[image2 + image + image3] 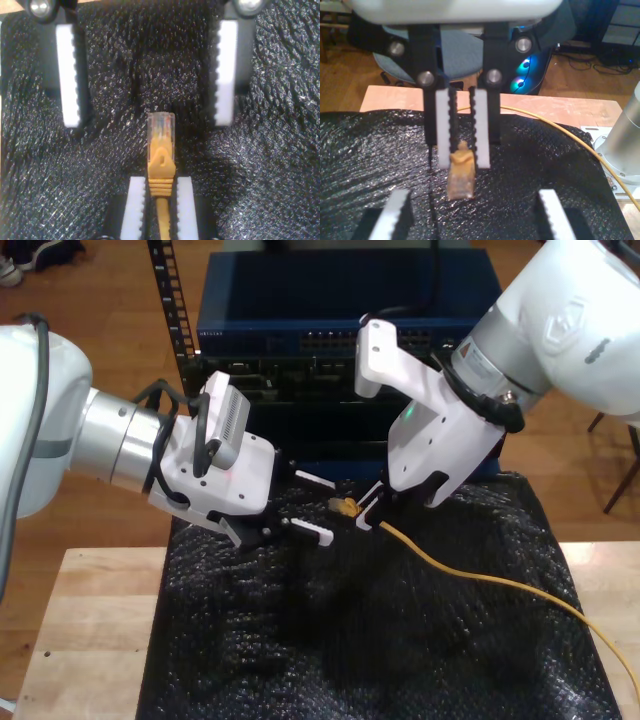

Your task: Grab the cable and plug it in

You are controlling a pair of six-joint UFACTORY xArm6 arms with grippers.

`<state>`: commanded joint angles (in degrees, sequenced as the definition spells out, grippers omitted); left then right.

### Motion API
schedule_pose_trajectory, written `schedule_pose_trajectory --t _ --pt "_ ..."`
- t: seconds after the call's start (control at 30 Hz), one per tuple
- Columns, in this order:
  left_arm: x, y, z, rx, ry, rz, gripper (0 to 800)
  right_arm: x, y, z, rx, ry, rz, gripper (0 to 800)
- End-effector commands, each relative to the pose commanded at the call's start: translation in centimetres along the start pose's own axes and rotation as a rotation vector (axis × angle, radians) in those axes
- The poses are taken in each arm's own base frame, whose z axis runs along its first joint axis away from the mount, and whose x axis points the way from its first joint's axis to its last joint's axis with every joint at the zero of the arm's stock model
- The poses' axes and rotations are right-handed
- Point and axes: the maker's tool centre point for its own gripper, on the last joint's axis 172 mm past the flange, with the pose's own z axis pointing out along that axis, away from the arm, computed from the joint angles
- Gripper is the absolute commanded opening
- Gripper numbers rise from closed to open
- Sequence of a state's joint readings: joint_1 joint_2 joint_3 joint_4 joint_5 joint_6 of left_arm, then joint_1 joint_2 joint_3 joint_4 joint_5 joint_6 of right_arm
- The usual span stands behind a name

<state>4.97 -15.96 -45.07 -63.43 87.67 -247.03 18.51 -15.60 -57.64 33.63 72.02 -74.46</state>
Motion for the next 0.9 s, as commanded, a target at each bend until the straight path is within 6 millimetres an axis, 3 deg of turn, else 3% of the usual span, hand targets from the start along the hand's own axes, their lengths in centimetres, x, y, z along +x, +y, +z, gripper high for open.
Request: schedule_pose_trajectory --t 0.07,0.47,0.9 --pt "-0.02 -0.03 -0.05 0.001 0.0 -0.001 487 0.04 -0.04 0.09 0.002 0.001 0.0 3" --pt "0.05 0.03 -0.03 -0.001 0.003 -0.011 462 0.24 -0.12 0.3 0.006 0.002 -0.003 3" --pt "0.96 -0.31 0.01 0.01 0.036 -0.017 357 0.27 -0.12 0.36 0.007 0.004 -0.002 3"
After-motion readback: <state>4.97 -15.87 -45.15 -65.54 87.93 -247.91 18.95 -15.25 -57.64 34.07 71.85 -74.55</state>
